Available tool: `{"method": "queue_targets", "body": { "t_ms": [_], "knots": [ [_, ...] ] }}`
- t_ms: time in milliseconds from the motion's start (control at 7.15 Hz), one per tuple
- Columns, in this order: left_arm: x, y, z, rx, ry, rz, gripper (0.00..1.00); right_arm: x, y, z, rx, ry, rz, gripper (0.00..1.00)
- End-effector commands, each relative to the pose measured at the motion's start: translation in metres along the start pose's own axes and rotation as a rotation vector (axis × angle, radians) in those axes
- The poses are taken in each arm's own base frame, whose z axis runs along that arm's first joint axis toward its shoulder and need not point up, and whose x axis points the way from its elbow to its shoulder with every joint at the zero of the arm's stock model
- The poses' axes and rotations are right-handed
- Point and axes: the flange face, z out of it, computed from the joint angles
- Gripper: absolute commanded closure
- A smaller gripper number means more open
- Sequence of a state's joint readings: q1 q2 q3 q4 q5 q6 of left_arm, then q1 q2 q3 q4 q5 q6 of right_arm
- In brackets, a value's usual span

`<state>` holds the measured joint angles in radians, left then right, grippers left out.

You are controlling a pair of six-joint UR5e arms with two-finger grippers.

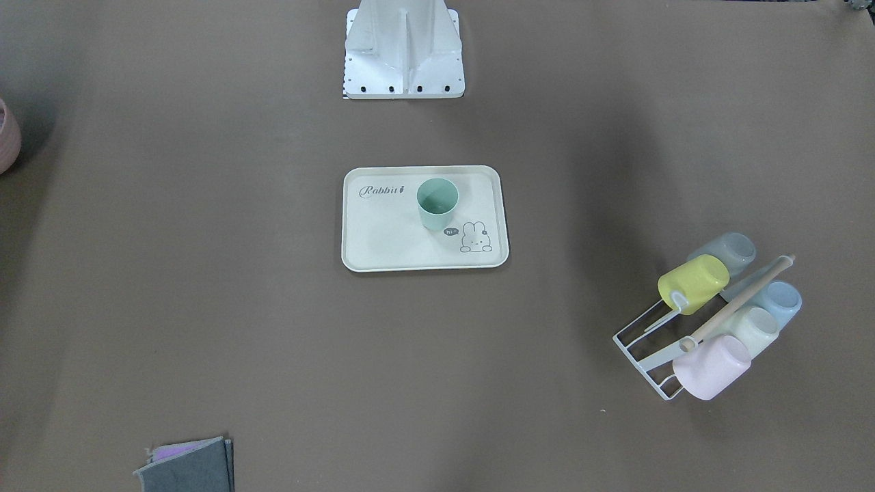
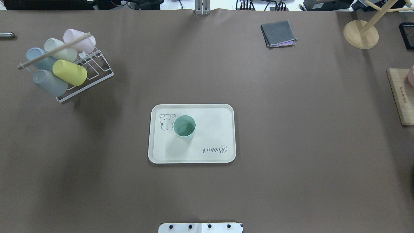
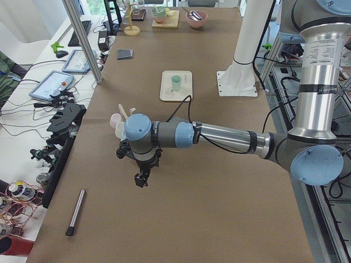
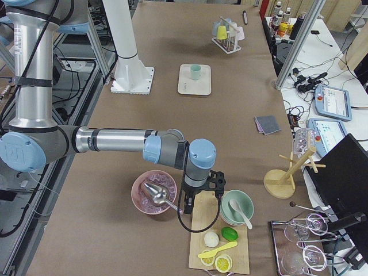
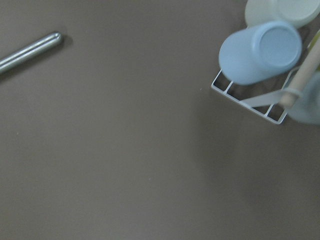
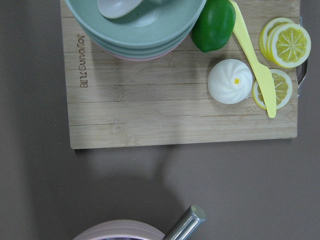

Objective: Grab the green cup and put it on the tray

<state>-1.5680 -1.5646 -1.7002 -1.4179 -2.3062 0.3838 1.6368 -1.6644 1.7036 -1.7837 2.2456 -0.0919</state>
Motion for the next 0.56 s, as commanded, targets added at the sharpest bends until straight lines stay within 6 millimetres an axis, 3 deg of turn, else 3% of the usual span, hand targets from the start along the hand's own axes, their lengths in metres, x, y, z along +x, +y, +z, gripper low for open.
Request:
{"method": "queue_targets", "body": {
  "t_ms": [0, 420],
  "knots": [
    [-0.009, 0.009, 0.013, -0.022, 0.009, -0.060, 0.01, 0.001, 0.000, 0.001, 0.000, 0.000, 0.000, 0.00],
    [-0.021, 0.041, 0.035, -0.058, 0.034, -0.177, 0.01, 0.001, 0.000, 0.001, 0.001, 0.000, -0.001, 0.00]
  ]
}}
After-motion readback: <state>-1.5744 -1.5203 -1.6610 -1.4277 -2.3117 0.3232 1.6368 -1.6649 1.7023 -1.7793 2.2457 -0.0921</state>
